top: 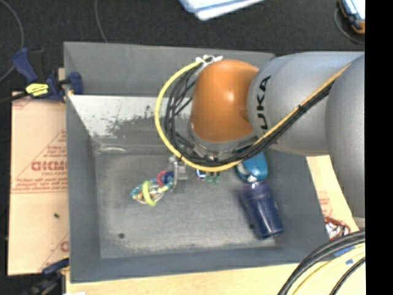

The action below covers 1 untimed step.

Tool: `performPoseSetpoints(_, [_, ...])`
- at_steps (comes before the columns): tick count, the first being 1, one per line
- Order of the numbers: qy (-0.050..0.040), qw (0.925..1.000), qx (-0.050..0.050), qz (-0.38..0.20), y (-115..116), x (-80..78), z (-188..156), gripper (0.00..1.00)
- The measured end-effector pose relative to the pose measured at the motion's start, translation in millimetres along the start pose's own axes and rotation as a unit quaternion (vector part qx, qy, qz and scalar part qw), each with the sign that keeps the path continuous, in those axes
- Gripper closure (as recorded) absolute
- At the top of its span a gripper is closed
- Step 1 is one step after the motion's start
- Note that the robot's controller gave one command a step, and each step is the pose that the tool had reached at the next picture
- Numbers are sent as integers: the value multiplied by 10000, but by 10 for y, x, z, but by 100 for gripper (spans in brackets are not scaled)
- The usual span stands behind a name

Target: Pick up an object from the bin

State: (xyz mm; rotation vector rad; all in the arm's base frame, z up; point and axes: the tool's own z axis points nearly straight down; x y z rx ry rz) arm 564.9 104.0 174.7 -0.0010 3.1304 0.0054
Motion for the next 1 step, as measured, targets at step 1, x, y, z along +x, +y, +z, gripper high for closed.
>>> performPoseSetpoints(1, [-38, 10000, -15, 74, 43, -300, 113, 100])
